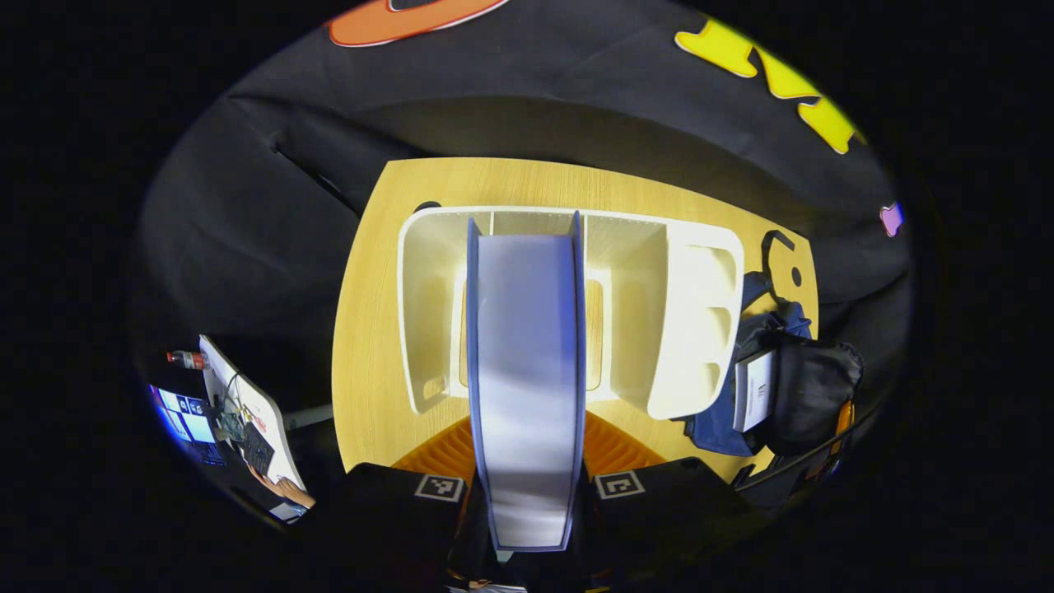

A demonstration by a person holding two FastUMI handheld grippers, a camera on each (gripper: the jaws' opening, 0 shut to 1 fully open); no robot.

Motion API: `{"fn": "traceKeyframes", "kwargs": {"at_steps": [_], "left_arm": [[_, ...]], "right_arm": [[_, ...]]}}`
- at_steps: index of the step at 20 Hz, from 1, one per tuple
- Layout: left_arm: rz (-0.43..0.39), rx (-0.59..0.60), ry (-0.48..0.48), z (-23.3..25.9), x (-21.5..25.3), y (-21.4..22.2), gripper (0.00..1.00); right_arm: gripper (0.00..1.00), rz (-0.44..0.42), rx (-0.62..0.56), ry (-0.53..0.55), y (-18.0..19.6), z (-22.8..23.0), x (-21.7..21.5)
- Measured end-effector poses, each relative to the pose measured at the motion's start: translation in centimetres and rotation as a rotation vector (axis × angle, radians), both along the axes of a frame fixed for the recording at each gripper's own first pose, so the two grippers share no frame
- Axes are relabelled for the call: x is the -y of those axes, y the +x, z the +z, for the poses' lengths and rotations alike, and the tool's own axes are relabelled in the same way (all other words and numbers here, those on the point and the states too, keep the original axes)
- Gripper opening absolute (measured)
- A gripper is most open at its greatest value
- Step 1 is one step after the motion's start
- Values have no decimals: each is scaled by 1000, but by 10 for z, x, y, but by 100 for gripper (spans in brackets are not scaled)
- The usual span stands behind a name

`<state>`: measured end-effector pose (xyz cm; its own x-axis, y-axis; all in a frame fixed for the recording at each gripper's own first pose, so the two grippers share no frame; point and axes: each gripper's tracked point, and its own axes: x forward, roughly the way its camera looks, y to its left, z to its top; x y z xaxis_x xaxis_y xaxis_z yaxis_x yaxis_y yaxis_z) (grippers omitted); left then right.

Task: Open the schoolbag, grab two books from the bookshelf and put them into the schoolbag.

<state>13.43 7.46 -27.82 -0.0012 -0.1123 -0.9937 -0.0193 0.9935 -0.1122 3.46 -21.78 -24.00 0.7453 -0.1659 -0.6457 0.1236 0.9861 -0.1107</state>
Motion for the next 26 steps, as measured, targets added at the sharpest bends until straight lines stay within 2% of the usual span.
{"fn": "traceKeyframes", "kwargs": {"at_steps": [9,11,14,18,21,24,26], "left_arm": [[102,124,-65,89,-13,-47,43],[134,147,-148,102,1,-59,41],[172,178,-330,119,35,-75,43],[274,222,-496,129,55,-86,43],[286,268,-581,128,75,-93,43],[307,283,-698,124,115,-100,43],[283,281,-716,110,145,-109,43]], "right_arm": [[0,41,5,13,-3,-2,-2],[2,47,4,14,-4,-2,-2],[0,56,0,11,-6,-2,-2],[0,68,-2,7,-8,-3,-3],[0,77,-9,4,-10,-5,-2],[0,83,-13,4,-12,-6,-2],[0,85,-15,6,-12,-6,-2]]}}
